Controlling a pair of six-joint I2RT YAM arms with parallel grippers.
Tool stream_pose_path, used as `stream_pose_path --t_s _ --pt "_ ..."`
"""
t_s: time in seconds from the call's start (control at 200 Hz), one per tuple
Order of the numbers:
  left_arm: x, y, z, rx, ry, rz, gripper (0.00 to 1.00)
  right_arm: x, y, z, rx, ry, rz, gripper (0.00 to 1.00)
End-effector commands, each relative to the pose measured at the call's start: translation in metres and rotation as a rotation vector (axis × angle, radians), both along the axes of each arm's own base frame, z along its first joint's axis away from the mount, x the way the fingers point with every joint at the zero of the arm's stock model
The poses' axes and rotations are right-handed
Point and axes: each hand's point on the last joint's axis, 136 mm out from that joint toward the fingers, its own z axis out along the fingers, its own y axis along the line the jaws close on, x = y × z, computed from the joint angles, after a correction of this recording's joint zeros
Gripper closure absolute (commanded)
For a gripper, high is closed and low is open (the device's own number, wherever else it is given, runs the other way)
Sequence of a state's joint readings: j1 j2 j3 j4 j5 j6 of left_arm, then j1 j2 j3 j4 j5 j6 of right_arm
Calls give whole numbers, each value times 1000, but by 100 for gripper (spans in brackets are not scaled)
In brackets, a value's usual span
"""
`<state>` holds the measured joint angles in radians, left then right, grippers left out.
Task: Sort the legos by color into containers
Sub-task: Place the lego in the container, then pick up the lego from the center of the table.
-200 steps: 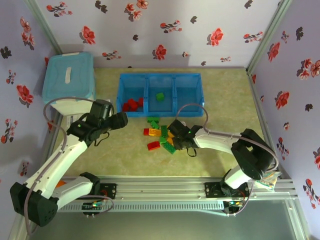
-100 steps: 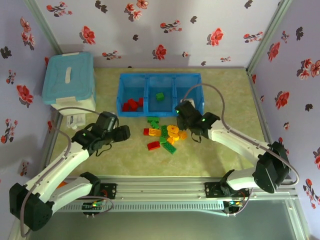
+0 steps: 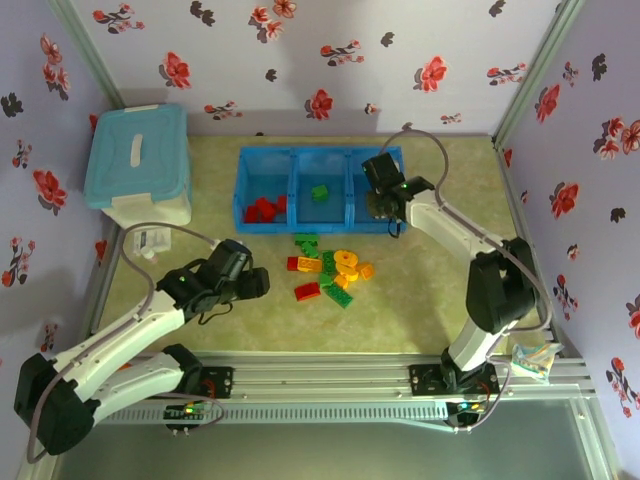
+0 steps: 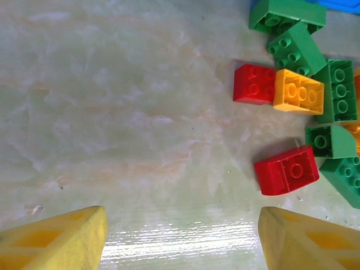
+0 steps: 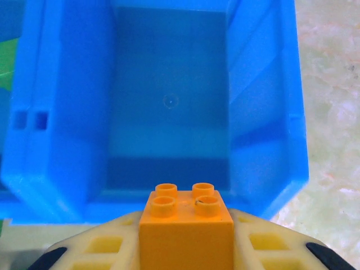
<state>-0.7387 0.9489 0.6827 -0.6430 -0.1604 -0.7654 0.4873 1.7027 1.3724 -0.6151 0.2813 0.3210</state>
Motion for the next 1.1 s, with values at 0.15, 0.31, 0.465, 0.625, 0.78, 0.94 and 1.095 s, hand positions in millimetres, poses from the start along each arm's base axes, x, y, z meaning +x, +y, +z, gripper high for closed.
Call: stream_pose_path --t_s 0.15,0.31,0.465,0.625,0.78,0.94,1.095 --pt "-2 2 4 -17 -26 26 30 36 5 -6 -12 34 3 63" --pt "-3 0 4 -22 -27 22 31 33 17 6 55 3 9 24" --pt "-3 -2 0 -27 -29 20 31 10 33 24 96 -64 75 22" --pt "-3 -2 -6 -37 -28 31 31 -44 92 34 180 -68 388 21" --pt "-3 -2 -11 -61 -26 54 32 -100 135 21 227 42 666 21" --pt "-4 4 -21 -144 12 111 34 -144 166 -3 171 115 892 22" --pt "-6 9 -30 -222 50 155 36 -150 183 -25 112 175 987 22"
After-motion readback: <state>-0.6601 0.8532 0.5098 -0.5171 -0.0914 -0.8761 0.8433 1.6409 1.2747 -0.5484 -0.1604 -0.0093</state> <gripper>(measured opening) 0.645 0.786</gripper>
